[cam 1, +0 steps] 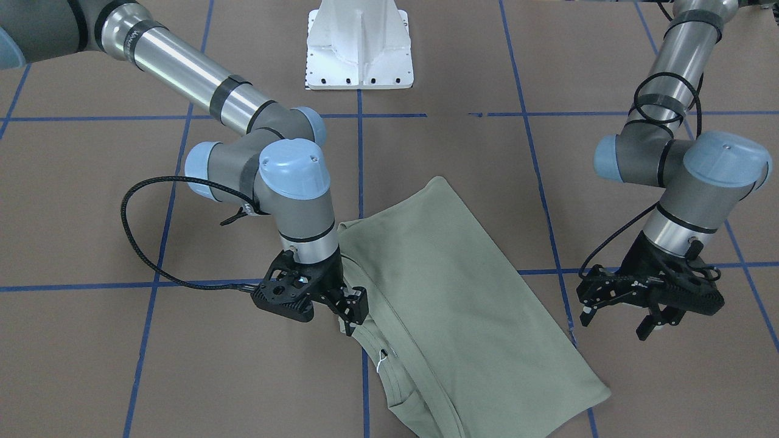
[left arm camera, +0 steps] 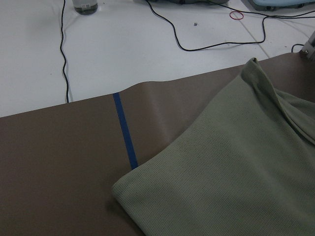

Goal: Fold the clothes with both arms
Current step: 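Reach the right gripper to the collar edge of the folded shirt, then pull the collar edge with the right gripper toward the robot, straightening the bundle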

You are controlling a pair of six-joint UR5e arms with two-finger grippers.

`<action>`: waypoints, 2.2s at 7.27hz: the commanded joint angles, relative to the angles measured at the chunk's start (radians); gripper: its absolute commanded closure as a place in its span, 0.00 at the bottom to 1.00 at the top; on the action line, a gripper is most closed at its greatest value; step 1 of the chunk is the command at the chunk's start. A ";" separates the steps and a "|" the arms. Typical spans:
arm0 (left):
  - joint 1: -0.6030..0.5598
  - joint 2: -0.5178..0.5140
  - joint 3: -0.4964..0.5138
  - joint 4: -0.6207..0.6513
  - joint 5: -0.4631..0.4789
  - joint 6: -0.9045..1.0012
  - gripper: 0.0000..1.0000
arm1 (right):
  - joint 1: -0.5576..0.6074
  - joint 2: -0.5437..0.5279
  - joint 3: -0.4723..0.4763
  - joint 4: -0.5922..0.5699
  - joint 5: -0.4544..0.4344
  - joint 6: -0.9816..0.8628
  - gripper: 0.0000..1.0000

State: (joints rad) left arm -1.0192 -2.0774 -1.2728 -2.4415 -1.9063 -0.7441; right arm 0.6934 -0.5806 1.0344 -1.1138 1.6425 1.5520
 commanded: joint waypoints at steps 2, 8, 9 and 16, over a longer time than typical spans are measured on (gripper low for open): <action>0.008 0.008 -0.010 -0.001 -0.002 -0.032 0.00 | -0.066 0.059 -0.129 0.026 -0.082 0.002 0.23; 0.011 0.008 -0.008 -0.002 -0.002 -0.032 0.00 | -0.084 0.054 -0.155 0.025 -0.119 -0.021 0.50; 0.011 0.008 -0.008 -0.002 -0.002 -0.034 0.00 | -0.086 0.054 -0.155 0.025 -0.119 -0.029 0.86; 0.011 0.010 -0.010 -0.002 -0.004 -0.034 0.00 | -0.121 -0.208 0.267 -0.066 -0.116 -0.105 1.00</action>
State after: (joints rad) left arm -1.0078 -2.0681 -1.2818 -2.4436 -1.9086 -0.7777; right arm 0.5918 -0.6783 1.1578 -1.1574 1.5281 1.4462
